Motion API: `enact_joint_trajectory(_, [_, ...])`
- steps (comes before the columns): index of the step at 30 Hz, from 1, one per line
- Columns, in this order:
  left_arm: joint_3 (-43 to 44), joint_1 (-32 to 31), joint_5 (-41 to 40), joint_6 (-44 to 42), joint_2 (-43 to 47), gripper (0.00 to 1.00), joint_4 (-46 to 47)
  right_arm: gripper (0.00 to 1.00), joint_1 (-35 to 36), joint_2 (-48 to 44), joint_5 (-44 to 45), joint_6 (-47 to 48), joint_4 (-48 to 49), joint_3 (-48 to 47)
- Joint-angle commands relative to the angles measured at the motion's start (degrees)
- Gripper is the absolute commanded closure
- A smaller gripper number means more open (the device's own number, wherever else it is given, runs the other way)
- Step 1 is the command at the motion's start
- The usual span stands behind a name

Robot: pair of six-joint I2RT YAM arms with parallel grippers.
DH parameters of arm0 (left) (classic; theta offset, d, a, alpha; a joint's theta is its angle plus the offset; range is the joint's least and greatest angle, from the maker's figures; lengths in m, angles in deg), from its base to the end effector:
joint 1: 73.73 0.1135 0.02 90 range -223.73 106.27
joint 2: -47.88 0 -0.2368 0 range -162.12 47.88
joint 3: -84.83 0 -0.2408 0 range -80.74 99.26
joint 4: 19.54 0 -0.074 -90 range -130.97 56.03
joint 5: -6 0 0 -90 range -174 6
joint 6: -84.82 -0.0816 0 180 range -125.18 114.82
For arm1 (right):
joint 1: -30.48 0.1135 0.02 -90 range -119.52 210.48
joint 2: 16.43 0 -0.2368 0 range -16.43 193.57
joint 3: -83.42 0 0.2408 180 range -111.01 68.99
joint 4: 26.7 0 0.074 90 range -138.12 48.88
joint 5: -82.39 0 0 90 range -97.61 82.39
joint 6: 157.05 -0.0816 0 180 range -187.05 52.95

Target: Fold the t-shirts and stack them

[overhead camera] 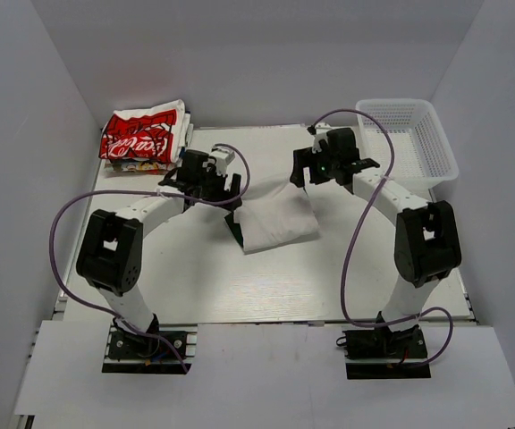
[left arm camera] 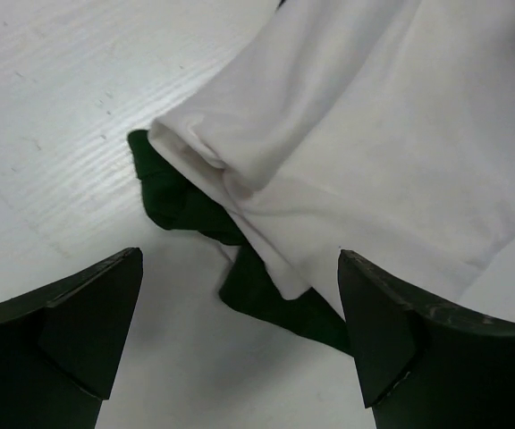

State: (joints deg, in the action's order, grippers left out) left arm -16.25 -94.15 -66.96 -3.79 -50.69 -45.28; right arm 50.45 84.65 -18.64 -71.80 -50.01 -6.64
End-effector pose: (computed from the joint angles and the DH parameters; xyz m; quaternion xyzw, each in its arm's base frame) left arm 0.3560 -0.1581 0.1585 0.2067 0.8931 -0.2056 0.3426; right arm 0.3980 0.1612 0.2130 -0.1610 0.8665 0.1825 0.4358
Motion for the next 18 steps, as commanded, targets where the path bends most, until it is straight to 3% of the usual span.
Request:
enact_joint_trajectory(1, [4.6,0.2,-2.4,-6.7,-2.0,0.00,3.8,0.10,-1.2,3.8,-3.2,9.1,1.7,-3.5])
enact_joint_trajectory(10, [11.4,0.2,2.2,-8.6,-12.1,0.04,6.6,0.10,-3.6,13.6,-10.3,10.2,1.7,-10.2])
enact_joint_trajectory(13, [13.3,0.2,2.7,-7.7,-14.3,0.19,6.6,0.11,-4.0,16.7,-12.1,7.0,2.4,-12.9])
enact_joint_trajectory(14, [13.3,0.2,2.7,-6.3,-14.3,0.40,8.4,0.11,-3.9,17.4,-12.1,6.2,2.2,-14.1])
enact_joint_trajectory(15, [13.3,0.8,2.7,-5.5,-14.3,0.50,9.5,0.13,-4.1,18.8,-13.2,3.7,2.5,-14.7])
enact_joint_trajectory(18, [12.0,0.8,3.3,-4.1,-13.7,0.59,13.2,0.16,-4.0,21.8,-14.9,0.5,4.8,-15.9])
